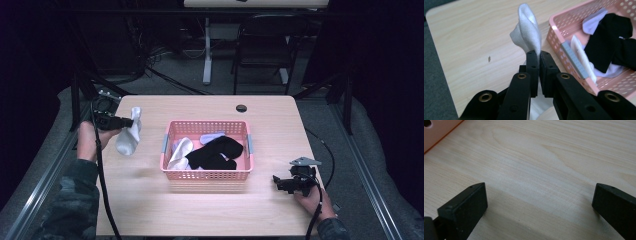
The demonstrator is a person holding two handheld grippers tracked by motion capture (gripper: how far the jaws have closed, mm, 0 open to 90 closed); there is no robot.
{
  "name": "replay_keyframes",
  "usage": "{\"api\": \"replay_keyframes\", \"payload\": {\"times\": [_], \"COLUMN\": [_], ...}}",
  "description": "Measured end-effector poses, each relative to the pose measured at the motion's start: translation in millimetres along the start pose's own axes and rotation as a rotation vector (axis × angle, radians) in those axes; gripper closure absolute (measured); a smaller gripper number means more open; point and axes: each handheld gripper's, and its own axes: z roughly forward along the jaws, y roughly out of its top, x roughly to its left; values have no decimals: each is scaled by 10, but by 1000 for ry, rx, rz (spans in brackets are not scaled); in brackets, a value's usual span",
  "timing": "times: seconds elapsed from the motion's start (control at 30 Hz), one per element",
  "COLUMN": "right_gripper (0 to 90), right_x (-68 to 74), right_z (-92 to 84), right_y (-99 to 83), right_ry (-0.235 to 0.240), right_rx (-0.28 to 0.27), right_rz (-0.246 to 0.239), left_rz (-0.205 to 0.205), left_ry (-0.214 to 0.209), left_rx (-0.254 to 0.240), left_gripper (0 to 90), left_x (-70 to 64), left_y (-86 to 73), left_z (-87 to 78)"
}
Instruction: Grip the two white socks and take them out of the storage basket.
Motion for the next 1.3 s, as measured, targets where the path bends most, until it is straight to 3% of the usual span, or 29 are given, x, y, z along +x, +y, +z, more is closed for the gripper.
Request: {"api": "replay_keyframes", "payload": {"times": [0.2,0.33,0.7,0.8,0.9,0.93,0.97,1.0,1.1,1.13,1.3], "right_gripper": [0,0,0,0,0,0,0,0,0,0,0], "right_x": [2,2,7,6,5,5,5,5,5,6,8], "right_z": [1,1,-2,-2,-1,-1,-1,-1,-1,-1,0], "right_y": [-1,-1,-3,-3,-3,-3,-3,-3,-3,-3,-4], "right_ry": [2,2,-4,-4,-1,0,-1,-1,-1,-1,-4], "right_rx": [-3,-3,-3,-4,-3,-3,-3,-4,-4,-4,-6], "right_rz": [2,1,4,4,4,4,4,4,4,4,7], "left_rz": [-47,-103,-189,-217,-222,-216,-216,-221,-207,-176,-135], "left_ry": [7,-3,-51,-74,-67,-49,-49,-46,-54,-49,-47], "left_rx": [62,112,206,213,193,160,160,109,75,58,24], "left_gripper": [864,864,847,730,482,412,338,276,187,164,105], "left_x": [159,278,396,452,460,427,427,385,325,252,131], "left_y": [-159,-305,-567,-632,-646,-630,-630,-597,-552,-492,-351], "left_z": [159,340,730,770,731,669,669,594,516,447,310]}}
